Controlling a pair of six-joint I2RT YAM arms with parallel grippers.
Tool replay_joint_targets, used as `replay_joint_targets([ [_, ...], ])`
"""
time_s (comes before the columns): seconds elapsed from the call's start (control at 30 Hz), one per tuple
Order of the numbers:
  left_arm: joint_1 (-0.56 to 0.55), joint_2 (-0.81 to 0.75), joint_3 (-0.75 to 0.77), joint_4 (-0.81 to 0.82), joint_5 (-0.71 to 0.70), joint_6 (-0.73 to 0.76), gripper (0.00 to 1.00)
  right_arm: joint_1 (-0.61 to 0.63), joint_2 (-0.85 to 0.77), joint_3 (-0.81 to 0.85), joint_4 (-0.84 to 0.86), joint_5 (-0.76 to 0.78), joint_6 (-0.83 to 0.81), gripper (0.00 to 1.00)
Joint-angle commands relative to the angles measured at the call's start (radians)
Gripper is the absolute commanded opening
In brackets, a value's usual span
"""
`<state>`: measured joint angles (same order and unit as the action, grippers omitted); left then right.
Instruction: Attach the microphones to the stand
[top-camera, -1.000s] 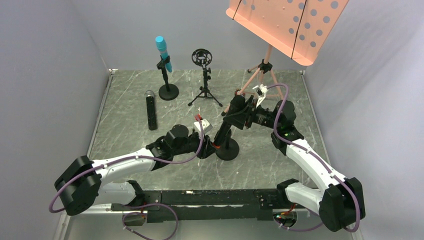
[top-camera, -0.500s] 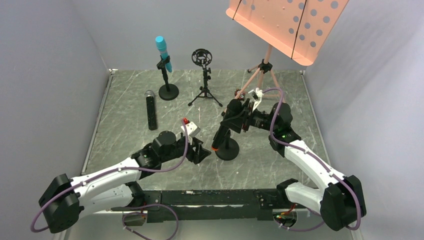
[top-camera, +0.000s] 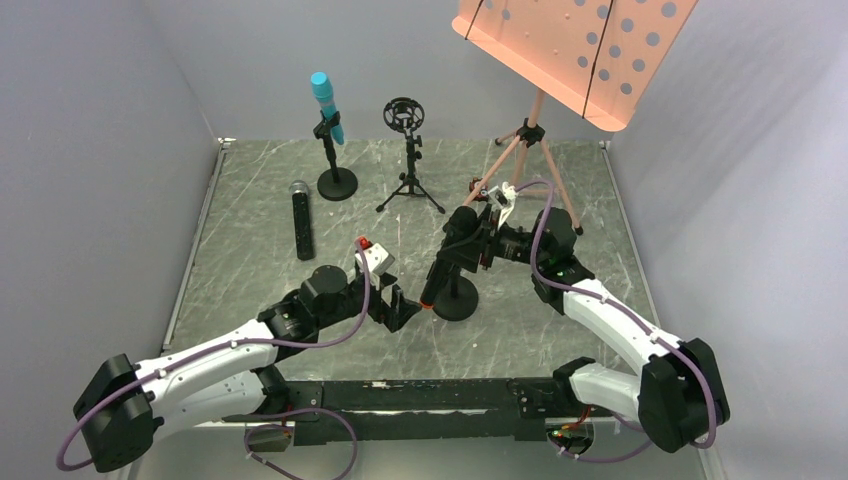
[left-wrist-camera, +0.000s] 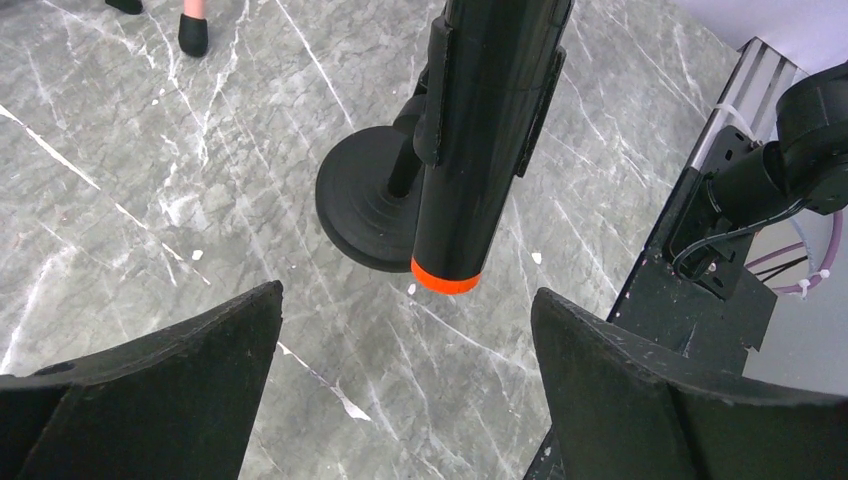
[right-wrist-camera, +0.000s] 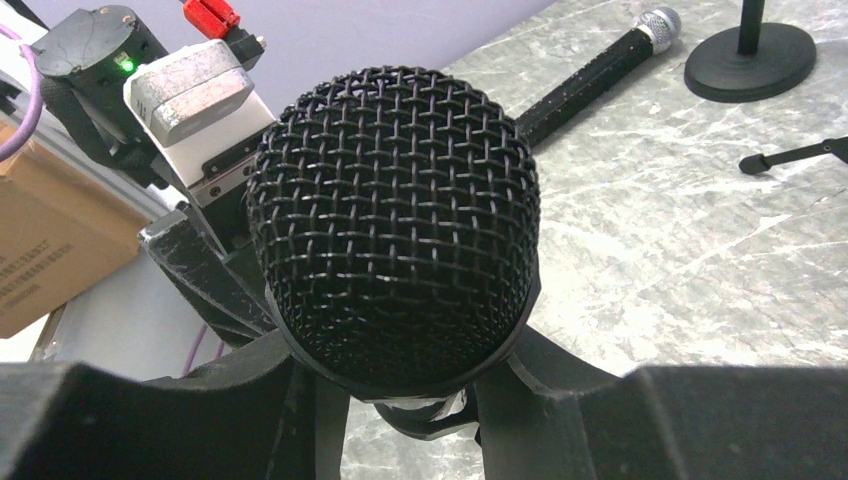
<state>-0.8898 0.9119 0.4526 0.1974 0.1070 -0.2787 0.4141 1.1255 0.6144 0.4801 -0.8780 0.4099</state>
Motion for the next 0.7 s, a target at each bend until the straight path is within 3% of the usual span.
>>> replay_joint_targets([
  [0.0,0.001,-0.005,0.012,0.045,-0.012,0.018,0.99,0.001,0.067,-0.072,-0.184,-0.017,-0.047,0.0],
  [0.3,0.016,-0.054,-0.023,0.104,-0.035,0.004,0.99,-0.002,0.099,-0.091,-0.188,-0.033,-0.042,0.0],
  [0.53,0.021,0.012,0.011,0.129,0.032,0.013,0.99,-0.011,0.094,-0.079,-0.203,-0.041,-0.062,0.0],
  [0.67,0.022,0.076,0.04,0.153,0.08,0.021,0.99,-0.037,0.063,-0.056,-0.206,-0.07,-0.08,0.51],
])
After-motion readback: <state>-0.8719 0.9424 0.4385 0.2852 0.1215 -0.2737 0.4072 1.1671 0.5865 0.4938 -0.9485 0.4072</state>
